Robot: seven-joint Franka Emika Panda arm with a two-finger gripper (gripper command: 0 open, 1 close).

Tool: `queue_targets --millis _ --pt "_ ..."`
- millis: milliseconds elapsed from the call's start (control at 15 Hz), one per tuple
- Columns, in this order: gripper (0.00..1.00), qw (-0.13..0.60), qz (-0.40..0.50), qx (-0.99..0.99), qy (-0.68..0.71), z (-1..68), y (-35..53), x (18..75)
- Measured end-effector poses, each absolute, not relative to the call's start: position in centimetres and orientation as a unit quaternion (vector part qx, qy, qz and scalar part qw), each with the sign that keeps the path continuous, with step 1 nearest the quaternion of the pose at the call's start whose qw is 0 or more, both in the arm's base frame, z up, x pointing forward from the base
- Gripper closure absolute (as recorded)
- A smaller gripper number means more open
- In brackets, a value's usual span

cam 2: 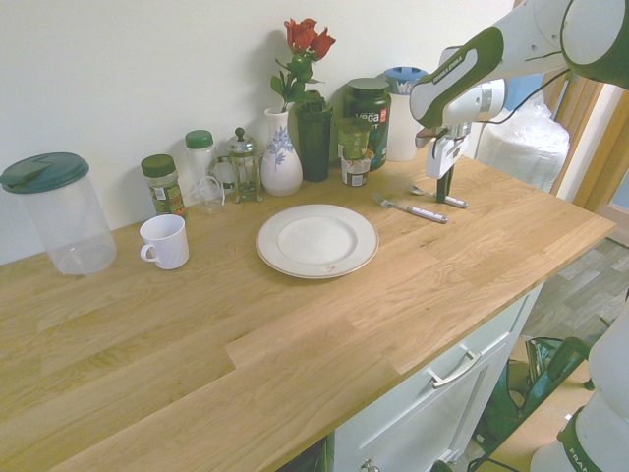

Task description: Put the spoon into the plate

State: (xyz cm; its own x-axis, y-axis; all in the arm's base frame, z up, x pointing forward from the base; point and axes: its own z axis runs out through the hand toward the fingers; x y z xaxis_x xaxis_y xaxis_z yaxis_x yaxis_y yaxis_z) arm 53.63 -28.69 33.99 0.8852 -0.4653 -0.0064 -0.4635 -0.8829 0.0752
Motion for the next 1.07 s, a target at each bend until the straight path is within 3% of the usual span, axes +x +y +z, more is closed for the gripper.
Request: queue_targets --millis 200,533,1067 --pt "1.0 0.023 -0.001 0.961 -0.275 35.2 -29.4 52.9" --pt "1.0 0.012 0.011 0.924 -0.383 44.9 -26.4 50.8" --pt "1.0 0.01 0.026 0.905 -0.425 45.0 4.4 49.3"
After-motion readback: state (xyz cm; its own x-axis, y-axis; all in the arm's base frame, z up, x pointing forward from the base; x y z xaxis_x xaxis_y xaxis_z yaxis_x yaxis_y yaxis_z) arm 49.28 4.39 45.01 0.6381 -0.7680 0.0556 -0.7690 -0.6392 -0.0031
